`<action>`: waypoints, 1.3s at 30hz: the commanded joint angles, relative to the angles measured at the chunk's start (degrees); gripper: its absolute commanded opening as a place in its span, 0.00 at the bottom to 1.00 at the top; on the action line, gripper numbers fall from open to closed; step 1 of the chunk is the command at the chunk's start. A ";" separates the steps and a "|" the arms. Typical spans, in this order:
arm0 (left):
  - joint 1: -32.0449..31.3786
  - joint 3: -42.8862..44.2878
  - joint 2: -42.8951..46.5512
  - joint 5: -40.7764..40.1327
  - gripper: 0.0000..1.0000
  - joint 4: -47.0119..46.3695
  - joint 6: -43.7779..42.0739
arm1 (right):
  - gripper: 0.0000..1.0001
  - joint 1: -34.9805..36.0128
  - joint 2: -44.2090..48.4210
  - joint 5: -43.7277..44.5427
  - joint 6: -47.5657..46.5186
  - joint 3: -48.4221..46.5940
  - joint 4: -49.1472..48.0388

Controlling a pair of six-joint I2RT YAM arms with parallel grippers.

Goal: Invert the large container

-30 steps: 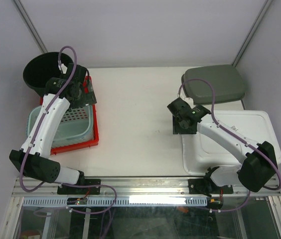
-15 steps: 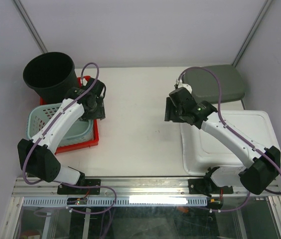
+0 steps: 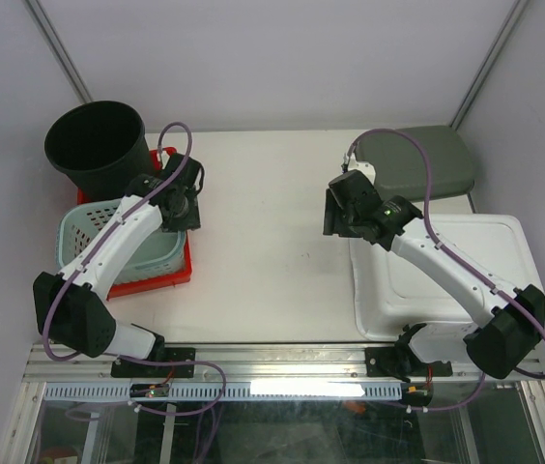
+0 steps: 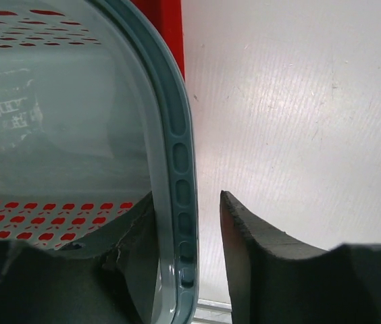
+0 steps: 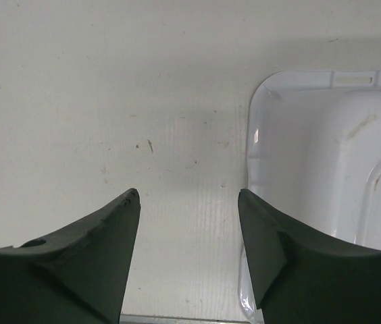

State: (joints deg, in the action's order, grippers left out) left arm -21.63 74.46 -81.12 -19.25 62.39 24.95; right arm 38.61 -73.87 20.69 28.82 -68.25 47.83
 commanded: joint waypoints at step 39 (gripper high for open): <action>2.25 30.99 -3.62 68.87 0.00 -23.22 9.92 | 0.67 -0.63 11.90 6.81 -11.14 -8.90 -6.96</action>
State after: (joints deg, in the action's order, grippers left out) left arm -19.09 106.56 -80.60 32.32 55.53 25.71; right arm 38.11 -69.43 23.51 19.55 -75.61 43.40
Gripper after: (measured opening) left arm 0.226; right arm 0.660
